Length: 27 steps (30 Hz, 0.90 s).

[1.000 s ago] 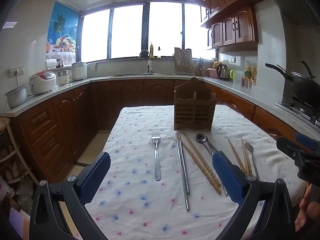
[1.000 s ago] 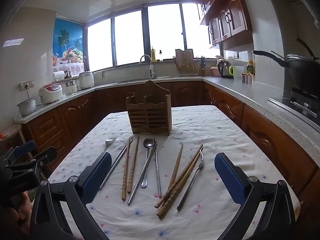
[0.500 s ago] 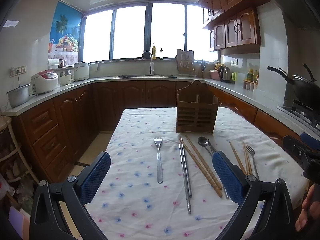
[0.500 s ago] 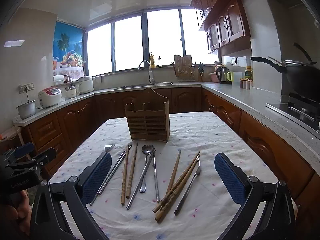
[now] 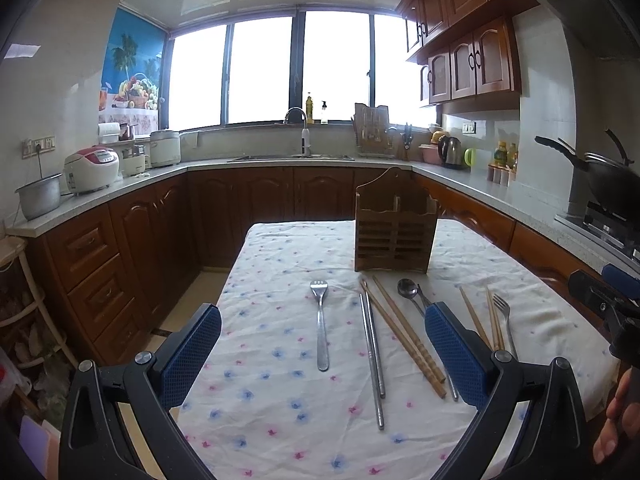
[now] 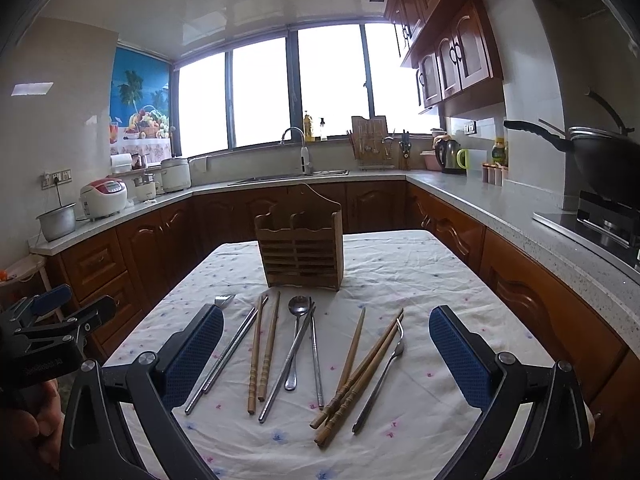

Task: Organize utensils

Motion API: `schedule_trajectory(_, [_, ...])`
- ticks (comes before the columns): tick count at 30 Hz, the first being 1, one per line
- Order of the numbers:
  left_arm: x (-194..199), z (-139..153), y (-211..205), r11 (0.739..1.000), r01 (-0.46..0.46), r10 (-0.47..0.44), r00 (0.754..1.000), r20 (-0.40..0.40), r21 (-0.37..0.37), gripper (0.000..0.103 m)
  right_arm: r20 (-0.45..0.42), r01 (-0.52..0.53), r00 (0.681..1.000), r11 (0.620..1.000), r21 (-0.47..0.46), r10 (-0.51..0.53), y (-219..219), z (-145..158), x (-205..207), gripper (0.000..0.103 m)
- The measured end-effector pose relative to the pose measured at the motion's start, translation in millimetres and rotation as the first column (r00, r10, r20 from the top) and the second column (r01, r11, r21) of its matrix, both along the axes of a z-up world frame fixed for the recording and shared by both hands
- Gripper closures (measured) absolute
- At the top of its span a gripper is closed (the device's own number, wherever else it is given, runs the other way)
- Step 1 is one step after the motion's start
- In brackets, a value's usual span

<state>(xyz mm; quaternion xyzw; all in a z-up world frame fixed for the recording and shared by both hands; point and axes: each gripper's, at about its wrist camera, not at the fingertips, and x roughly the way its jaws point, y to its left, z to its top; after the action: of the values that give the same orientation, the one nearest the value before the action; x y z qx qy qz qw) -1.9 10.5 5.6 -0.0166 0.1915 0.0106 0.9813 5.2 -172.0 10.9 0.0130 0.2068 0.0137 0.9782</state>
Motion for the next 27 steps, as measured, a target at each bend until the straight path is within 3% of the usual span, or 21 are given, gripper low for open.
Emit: schedule_trajectory(27, [2.4, 0.3, -1.4, 1.000, 0.001, -0.001, 1.000, -0.004, -0.008, 0.001, -0.004, -0.003, 1.000, 1.000, 0.005, 0.003, 0.9, -1.3, 0.9, 0.000])
